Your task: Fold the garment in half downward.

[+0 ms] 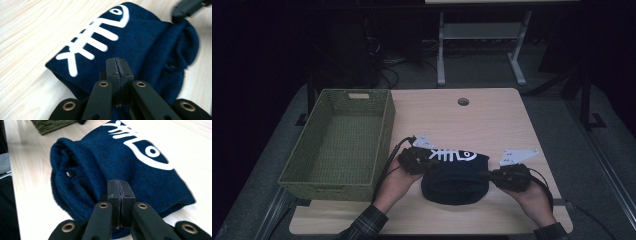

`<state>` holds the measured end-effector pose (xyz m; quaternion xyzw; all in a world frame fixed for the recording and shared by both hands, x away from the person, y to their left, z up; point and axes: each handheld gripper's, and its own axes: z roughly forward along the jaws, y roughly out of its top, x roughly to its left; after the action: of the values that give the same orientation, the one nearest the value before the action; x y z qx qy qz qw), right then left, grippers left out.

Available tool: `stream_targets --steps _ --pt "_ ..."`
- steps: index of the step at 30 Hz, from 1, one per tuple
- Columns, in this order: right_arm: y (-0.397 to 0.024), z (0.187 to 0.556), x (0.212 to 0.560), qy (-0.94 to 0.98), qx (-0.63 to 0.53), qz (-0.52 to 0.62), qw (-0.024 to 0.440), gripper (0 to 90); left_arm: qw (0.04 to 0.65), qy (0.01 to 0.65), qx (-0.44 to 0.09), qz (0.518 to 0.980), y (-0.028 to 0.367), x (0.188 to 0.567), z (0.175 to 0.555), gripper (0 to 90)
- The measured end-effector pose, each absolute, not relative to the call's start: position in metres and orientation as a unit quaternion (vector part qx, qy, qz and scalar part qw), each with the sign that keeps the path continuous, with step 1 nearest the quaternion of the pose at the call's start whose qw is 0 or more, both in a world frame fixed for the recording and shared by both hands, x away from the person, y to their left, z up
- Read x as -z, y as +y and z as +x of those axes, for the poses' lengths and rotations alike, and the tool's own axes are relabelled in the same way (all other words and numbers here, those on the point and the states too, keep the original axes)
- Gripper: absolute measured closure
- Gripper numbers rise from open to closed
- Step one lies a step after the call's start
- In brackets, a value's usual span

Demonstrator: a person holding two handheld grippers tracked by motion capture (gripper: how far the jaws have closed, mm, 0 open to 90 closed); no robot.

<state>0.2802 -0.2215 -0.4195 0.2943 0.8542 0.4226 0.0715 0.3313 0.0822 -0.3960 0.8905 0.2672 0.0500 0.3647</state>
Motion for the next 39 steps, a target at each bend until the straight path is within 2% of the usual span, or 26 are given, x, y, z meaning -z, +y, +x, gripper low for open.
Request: stream_targets --steps 13,25,39 --pt "-0.205 0.270 0.454 0.879 -0.375 0.290 0.052 89.9 0.345 0.272 -0.037 0.898 0.078 0.412 0.337 88.9" --pt "-0.199 0.266 0.459 0.878 -0.376 0.290 0.053 90.0 0.316 0.283 -0.042 0.905 0.071 0.439 0.350 89.8" --pt "-0.186 0.257 0.458 0.887 -0.373 0.267 0.047 90.0 0.311 0.283 -0.055 0.906 0.068 0.441 0.354 89.8"
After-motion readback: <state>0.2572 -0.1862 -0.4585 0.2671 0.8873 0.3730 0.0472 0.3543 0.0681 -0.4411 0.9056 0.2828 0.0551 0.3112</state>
